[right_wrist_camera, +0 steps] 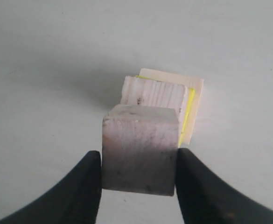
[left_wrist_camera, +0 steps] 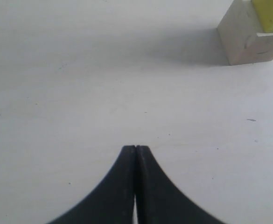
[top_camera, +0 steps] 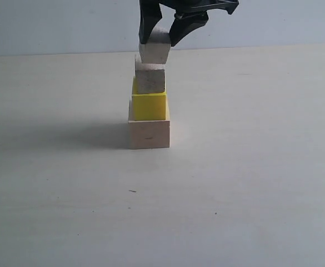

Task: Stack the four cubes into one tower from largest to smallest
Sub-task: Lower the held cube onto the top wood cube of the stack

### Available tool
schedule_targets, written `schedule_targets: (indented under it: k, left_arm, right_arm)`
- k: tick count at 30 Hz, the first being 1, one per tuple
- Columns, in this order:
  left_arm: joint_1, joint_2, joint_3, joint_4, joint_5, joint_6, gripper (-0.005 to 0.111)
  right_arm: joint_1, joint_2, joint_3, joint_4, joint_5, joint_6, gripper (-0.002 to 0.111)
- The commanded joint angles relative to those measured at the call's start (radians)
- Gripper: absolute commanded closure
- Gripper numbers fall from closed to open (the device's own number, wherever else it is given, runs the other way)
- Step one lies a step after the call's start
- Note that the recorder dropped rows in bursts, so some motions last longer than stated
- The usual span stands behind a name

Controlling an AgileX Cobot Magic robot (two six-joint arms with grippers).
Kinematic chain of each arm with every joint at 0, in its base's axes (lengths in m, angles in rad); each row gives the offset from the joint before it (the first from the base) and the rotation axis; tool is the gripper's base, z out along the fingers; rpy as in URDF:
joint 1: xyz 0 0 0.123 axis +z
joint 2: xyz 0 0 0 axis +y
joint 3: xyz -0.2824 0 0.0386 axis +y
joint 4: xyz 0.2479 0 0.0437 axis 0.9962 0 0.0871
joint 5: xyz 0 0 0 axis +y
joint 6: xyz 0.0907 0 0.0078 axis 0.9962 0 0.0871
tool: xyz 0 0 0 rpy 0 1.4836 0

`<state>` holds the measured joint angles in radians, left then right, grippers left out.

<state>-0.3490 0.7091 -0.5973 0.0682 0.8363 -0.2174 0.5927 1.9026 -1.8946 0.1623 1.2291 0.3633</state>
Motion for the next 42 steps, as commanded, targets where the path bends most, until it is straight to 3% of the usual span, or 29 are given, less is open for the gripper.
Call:
schedule_targets:
  k: [1,16,42]
  left_arm:
    - [0.001,-0.005,0.003,-0.018,-0.012,0.008,0.107]
    - [0.001,-0.005,0.003,-0.022,-0.012,0.016,0.107]
    - [0.001,-0.005,0.003,-0.022,-0.023,0.031,0.107]
  right_arm:
    - [0.0,0.007,0.003,-0.006,-0.008,0.004,0.108]
    - [0.0,0.048,-0.117,-0.032,-0.008,-0.002,0.108]
    - [0.0,0.052,-0.064,-0.025,-0.008,-0.005,0.108]
